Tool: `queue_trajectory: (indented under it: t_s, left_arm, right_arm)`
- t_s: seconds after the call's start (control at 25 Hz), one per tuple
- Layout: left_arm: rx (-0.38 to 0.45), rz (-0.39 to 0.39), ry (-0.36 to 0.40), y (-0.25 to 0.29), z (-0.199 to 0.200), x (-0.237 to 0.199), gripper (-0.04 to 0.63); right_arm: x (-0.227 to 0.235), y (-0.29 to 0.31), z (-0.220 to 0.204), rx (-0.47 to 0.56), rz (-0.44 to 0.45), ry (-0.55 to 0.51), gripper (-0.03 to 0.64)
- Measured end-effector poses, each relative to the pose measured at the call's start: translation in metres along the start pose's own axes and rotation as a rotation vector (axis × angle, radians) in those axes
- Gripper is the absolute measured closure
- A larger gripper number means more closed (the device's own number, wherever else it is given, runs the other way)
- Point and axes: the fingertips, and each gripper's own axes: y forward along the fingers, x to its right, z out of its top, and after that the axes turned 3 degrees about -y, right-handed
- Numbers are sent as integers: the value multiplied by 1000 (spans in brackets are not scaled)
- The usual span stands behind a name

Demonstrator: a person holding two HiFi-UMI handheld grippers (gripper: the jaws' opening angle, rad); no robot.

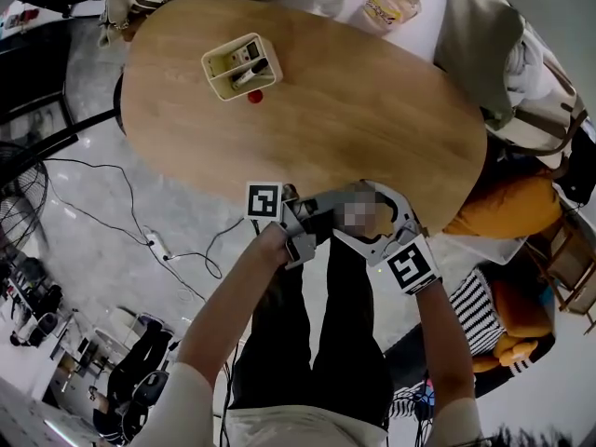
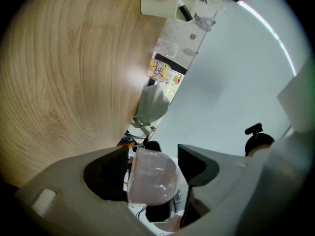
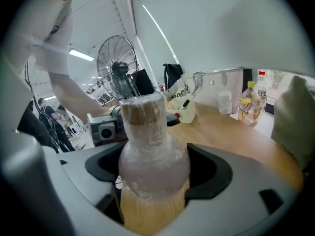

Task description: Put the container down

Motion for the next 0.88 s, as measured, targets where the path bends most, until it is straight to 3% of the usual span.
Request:
queue_trajectory:
  t_s: [0.36,0.88]
  left_arm:
    - [111,84,75,-41,37,-14,295]
    - [188,66,109,-73,54,-22,294]
  right_arm:
    - [33,18,-12,-1,-42,36,226]
    - [66,56,-56,-47,-99,102,226]
